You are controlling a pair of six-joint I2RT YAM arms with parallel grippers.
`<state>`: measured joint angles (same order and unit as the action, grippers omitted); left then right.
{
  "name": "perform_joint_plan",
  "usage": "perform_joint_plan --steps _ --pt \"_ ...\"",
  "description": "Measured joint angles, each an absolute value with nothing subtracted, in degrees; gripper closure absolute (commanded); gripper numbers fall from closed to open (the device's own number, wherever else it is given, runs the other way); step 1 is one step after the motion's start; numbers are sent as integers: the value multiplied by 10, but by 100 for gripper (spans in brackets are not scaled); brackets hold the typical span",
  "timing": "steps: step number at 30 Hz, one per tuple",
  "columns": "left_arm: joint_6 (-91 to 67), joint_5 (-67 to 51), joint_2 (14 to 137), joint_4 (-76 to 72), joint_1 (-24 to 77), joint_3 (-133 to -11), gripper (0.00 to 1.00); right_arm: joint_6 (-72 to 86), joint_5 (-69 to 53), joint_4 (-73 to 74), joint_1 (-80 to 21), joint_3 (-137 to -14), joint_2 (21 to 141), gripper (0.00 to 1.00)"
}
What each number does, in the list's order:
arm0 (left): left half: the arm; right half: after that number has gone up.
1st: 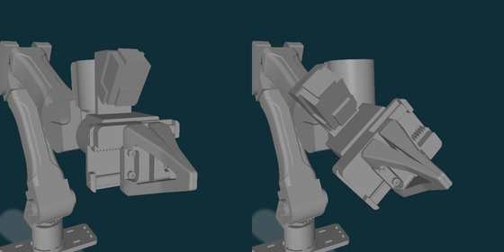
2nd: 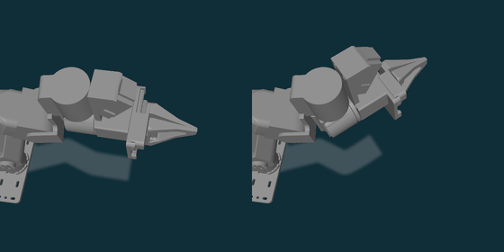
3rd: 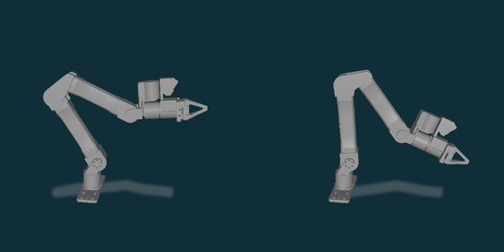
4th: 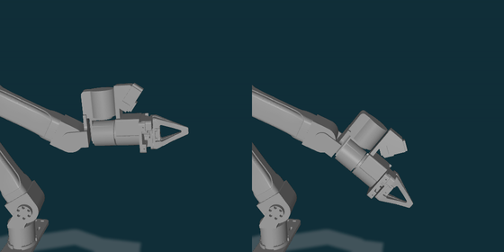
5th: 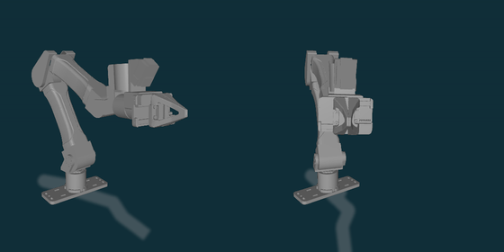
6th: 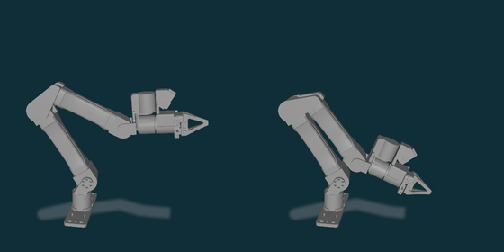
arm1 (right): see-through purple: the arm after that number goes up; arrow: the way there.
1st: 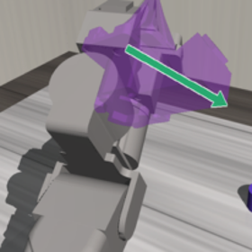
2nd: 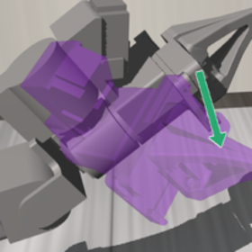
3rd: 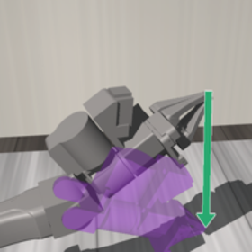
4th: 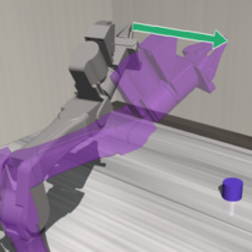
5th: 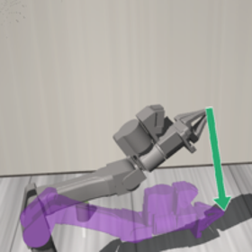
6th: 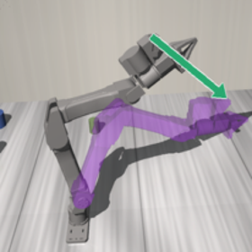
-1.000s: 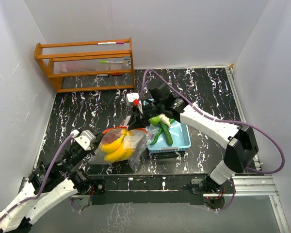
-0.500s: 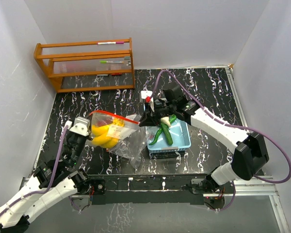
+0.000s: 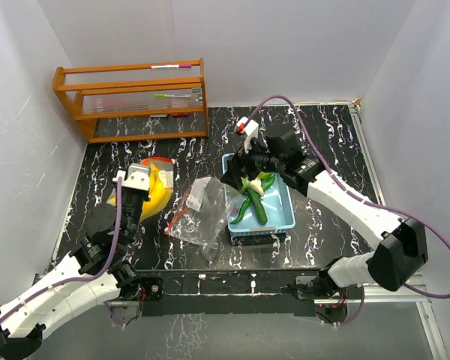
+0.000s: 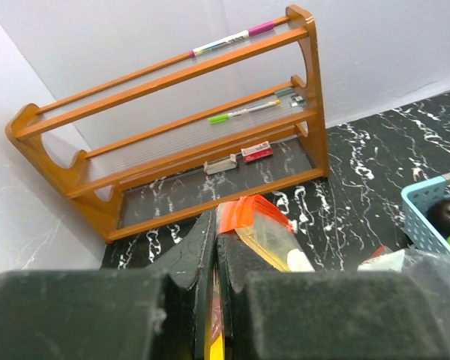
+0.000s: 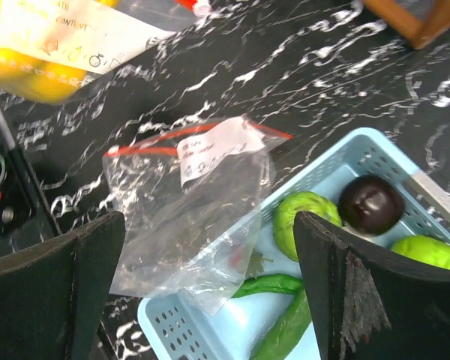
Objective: Place the food in the zip-top bag and seal the zipper
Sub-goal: Place the zipper food storage bag at the center of the board.
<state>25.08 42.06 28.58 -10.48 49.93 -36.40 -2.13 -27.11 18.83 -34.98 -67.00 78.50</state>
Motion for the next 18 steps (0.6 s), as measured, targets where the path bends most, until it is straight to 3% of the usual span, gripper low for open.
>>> perform_joint_plan --steps 4,7,8,9,10,18 --pt "287 454 323 -157 499 -364 100 45 -200 172 -348 -660 746 1" --pt "320 489 352 -215 498 -361 60 78 -174 172 -347 -649 727 2" --pt "326 498 361 -239 496 -357 28 86 -170 176 -347 -648 725 2" --pt "326 507 369 -253 495 -355 9 95 -168 179 -347 -645 725 2" --pt "325 513 375 -257 493 -353 3 102 -168 179 -347 -639 724 2" --pt "175 514 439 -144 421 -379 3 156 -167 195 -348 -566 715 6"
